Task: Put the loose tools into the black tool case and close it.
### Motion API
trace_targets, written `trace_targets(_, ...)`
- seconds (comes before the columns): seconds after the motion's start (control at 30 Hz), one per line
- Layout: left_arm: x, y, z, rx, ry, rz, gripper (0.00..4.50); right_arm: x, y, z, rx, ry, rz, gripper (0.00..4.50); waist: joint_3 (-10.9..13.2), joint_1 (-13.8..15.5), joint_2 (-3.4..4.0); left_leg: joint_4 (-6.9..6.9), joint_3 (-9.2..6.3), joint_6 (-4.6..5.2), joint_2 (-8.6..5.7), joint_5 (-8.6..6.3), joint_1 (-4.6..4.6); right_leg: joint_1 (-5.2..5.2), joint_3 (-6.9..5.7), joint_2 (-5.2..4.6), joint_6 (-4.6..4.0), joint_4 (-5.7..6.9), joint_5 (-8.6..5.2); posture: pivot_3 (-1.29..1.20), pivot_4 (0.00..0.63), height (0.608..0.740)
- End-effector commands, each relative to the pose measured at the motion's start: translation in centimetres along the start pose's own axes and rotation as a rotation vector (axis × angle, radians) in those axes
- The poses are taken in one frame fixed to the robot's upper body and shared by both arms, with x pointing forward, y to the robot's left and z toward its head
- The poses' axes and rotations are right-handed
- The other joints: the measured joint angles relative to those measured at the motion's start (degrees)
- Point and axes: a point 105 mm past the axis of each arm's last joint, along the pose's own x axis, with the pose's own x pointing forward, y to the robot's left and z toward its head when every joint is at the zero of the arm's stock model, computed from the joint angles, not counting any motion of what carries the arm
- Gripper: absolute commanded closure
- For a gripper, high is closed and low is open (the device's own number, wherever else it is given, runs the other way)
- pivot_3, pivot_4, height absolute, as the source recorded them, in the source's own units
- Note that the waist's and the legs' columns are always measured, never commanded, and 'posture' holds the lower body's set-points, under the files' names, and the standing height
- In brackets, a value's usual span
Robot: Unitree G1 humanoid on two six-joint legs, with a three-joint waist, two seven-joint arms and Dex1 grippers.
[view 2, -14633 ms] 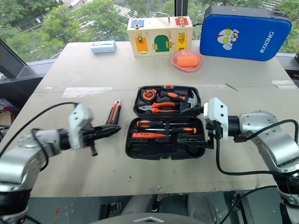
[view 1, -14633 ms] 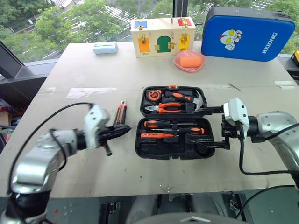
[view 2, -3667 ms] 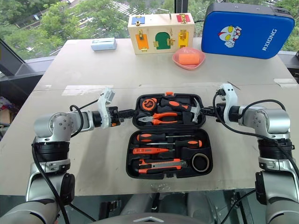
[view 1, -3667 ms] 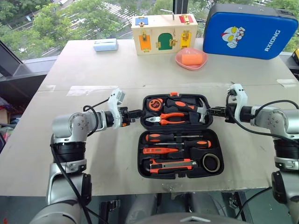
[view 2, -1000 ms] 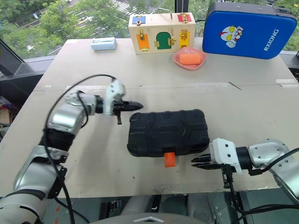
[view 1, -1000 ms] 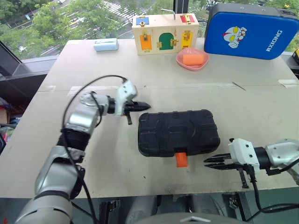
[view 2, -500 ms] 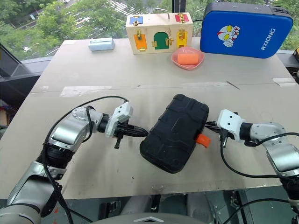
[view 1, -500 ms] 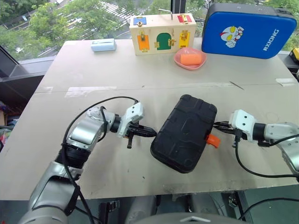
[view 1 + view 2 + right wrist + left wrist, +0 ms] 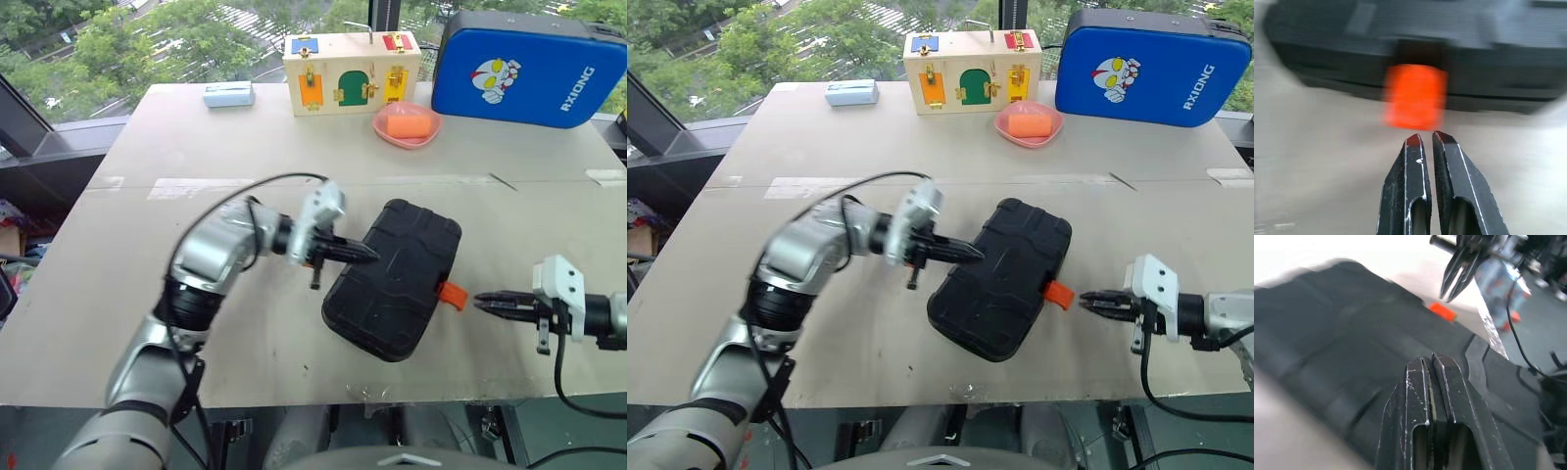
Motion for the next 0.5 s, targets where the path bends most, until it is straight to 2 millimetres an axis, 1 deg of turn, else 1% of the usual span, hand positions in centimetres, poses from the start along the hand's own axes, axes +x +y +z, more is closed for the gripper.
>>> trace_targets(0.03, 0.8, 0.8, -2.0, 0.078, 0.115, 0.022, 4.48, 0.8, 0.3, 0.7, -0.03, -0.033, -0.004, 4.5, 0.01, -0.21, -0.01, 0.01, 0.02, 0.0, 0.01, 0.0, 0.02, 0.0, 0.03, 0.0, 0.0, 0.02, 0.0, 0.0, 0.15, 0.735)
trace_targets(0.07, 1.0, 0.9, -2.5, 0.089, 0.138, 0.017, 4.48, 1.1, 0.3, 0.6, -0.03, -0.035, -0.007, 4.5, -0.01, -0.14, 0.01, 0.01, 0.02, 0.0, 0.02, 0.0, 0.03, 0.0, 0.04, 0.0, 0.0, 0.03, 0.0, 0.0, 0.15, 0.735)
trace_targets(0.17, 1.1, 1.0, -3.2, 0.109, 0.162, 0.012, 4.48, 1.6, 0.0, 0.2, -0.035, -0.022, -0.028, 4.5, -0.06, 0.18, 0.01, 0.01, -0.01, 0.0, 0.02, 0.0, 0.13, 0.1, -0.01, -0.02, 0.0, 0.01, -0.01, 0.0, 0.15, 0.735)
trace_targets(0.27, 1.1, 0.8, -3.3, 0.112, 0.16, 0.002, 4.48, 1.8, -0.2, 0.2, -0.036, -0.016, -0.043, 4.5, -0.07, 0.2, 0.01, 0.05, -0.01, 0.0, 0.01, 0.0, 0.12, 0.1, -0.01, -0.02, 0.01, 0.02, -0.01, 0.0, 0.15, 0.735)
trace_targets(0.43, 1.1, 0.8, -3.2, 0.117, 0.15, 0.003, 4.48, 1.9, -0.6, 1.2, -0.02, -0.043, -0.052, 4.5, -0.07, 0.1, 0.02, 0.08, -0.03, 0.0, 0.02, 0.0, 0.13, 0.11, -0.02, 0.0, 0.01, 0.05, -0.01, 0.0, 0.15, 0.735)
trace_targets(0.5, 1.2, 0.9, -3.1, 0.119, 0.146, 0.006, 4.48, 2.6, -0.6, 0.9, -0.025, -0.023, -0.045, 4.5, -0.08, 0.09, 0.01, 0.08, -0.03, 0.0, 0.02, 0.0, 0.13, 0.11, -0.02, -0.01, 0.01, 0.05, -0.01, 0.0, 0.15, 0.735)
